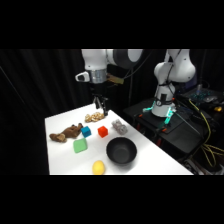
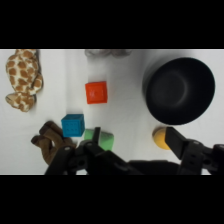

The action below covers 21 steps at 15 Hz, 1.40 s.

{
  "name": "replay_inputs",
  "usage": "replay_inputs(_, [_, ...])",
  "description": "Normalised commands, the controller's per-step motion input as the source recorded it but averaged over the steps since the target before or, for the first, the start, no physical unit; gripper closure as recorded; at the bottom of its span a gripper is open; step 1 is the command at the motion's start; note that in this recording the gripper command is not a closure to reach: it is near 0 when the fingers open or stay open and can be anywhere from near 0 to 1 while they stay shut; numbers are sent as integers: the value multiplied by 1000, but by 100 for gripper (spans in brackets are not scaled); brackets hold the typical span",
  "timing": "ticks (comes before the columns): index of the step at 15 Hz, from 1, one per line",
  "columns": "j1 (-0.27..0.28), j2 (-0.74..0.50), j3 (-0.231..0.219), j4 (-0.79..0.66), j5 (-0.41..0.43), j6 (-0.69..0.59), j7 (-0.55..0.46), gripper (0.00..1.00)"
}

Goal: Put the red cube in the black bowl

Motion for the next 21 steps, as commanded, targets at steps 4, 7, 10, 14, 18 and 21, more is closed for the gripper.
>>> replay_inputs(4, [-35, 1, 8, 24, 46, -34, -99, 0])
replay_inputs(7, [-94, -25, -34, 53, 113, -66, -288, 0])
replay_inputs(10, [-112, -55, -59, 16, 118, -39, -365, 0])
replay_inputs(14, [-103, 17, -55, -28, 149, 148, -439, 0])
replay_inputs(18, [-114, 171, -39, -28, 230, 360, -456, 0])
replay_inputs(21, [-97, 123, 35, -80, 268, 339, -398, 0])
